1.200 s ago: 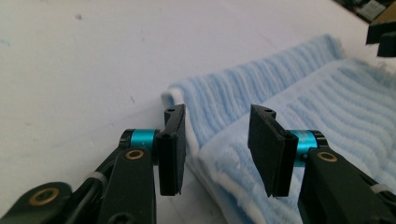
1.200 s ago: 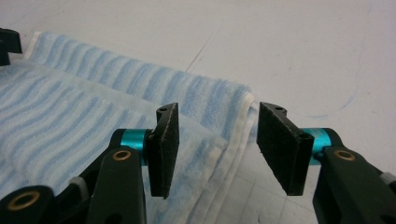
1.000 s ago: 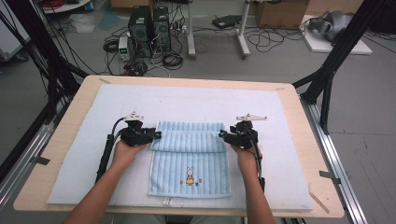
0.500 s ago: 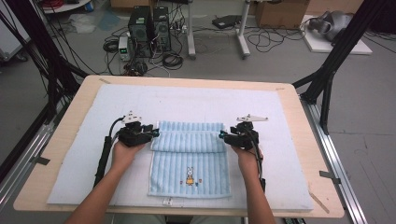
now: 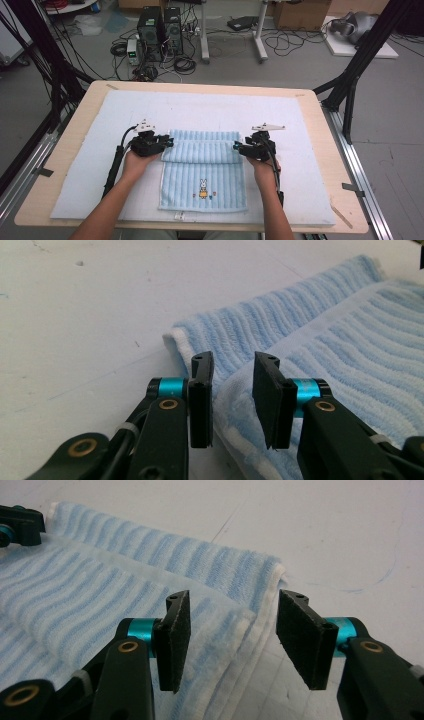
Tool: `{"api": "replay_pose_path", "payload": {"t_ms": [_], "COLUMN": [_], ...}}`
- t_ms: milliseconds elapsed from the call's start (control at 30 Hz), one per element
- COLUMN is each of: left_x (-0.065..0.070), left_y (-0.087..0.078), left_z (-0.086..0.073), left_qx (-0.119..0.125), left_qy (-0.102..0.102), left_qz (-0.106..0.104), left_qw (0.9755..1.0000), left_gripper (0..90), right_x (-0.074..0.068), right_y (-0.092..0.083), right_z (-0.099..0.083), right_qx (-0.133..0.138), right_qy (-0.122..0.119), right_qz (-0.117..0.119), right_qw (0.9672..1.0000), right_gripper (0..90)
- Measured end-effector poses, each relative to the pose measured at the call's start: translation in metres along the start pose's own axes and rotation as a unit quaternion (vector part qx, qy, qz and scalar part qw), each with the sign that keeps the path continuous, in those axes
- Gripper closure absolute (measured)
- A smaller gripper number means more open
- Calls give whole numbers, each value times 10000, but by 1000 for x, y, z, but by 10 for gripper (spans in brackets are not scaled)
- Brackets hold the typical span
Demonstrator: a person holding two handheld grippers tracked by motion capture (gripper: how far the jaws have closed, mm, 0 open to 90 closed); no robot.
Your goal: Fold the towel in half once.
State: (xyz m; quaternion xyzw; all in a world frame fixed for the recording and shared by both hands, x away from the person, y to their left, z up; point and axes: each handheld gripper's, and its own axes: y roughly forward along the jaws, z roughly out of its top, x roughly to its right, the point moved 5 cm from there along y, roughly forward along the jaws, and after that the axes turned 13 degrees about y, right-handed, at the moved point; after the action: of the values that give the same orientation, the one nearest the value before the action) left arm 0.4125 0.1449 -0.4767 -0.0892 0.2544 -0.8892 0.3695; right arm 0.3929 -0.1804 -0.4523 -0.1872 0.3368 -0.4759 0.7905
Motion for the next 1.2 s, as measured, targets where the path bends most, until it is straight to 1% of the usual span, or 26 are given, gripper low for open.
{"api": "replay_pose_path", "payload": {"t_ms": [67,100,133,233,267,300,367,433,500,567,633,667,700,733,767,800,833,867,900,933,967,1033,1100,1133,1167,1200], "left_x": [0,1,1,2,3,3,4,4,4,6,8,9,11,12,13,13,14,15,15,16,17,19,21,20,19,18], "left_y": [2,4,4,4,4,4,2,-1,-3,-6,-11,-13,-15,-18,-20,-22,-24,-27,-30,-32,-34,-36,-37,-37,-36,-36], "left_z": [-1,-1,-1,-1,-1,-1,-1,1,2,4,7,9,10,11,10,10,9,8,8,7,7,7,8,9,9,9], "left_qx": [-177,-276,-347,-375,-368,-392,-386,-298,-196,-93,27,146,235,283,282,304,329,376,408,435,416,399,434,439,457,479], "left_qy": [-6,-23,3,26,19,50,62,27,-74,-129,-184,-224,-250,-282,-281,-291,-323,-337,-332,-323,-279,-161,-98,-76,-121,-195], "left_qz": [81,103,107,164,177,133,86,13,-98,-207,-301,-329,-372,-413,-412,-421,-450,-454,-467,-468,-463,-443,-411,-341,-278,-238], "left_qw": [9998,9996,9993,9992,9992,9991,9992,9996,9997,9997,9994,9991,9987,9983,9984,9982,9979,9977,9975,9974,9977,9981,9982,9984,9985,9984], "left_gripper": [702,694,684,689,702,728,814,844,846,847,847,847,847,848,848,848,850,850,850,850,850,849,847,840,810,766], "right_x": [0,-1,-1,-1,-1,-1,0,1,2,2,0,-3,-4,-5,-5,-4,-3,-2,0,0,0,0,-3,-4,-6,-7], "right_y": [0,0,0,0,0,0,-1,-1,-1,0,4,8,11,15,17,18,17,14,12,10,7,4,-1,-2,-2,-2], "right_z": [0,0,0,0,0,0,0,0,0,1,0,-2,-4,-6,-8,-10,-12,-12,-13,-13,-14,-15,-15,-14,-13,-11], "right_qx": [4,-12,-8,-9,-2,-3,0,19,56,68,15,-57,-178,-289,-390,-428,-389,-327,-237,-211,-197,-212,-99,-48,-17,21], "right_qy": [-33,-21,-28,-33,-29,-29,-4,-15,-4,-18,-89,-142,-204,-244,-281,-298,-287,-248,-264,-264,-298,-355,-438,-449,-441,-446], "right_qz": [13,13,25,40,24,26,7,-31,-64,-75,75,146,168,138,127,111,98,129,135,139,105,125,194,274,340,394], "right_qw": [10000,10000,10000,10000,10000,10000,10000,10000,10000,9999,9999,9998,9995,9992,9988,9986,9988,9991,9993,9993,9993,9991,9988,9986,9984,9982], "right_gripper": [474,474,475,475,475,475,475,471,470,460,438,436,436,461,548,648,725,778,797,835,837,854,854,833,763,645]}}
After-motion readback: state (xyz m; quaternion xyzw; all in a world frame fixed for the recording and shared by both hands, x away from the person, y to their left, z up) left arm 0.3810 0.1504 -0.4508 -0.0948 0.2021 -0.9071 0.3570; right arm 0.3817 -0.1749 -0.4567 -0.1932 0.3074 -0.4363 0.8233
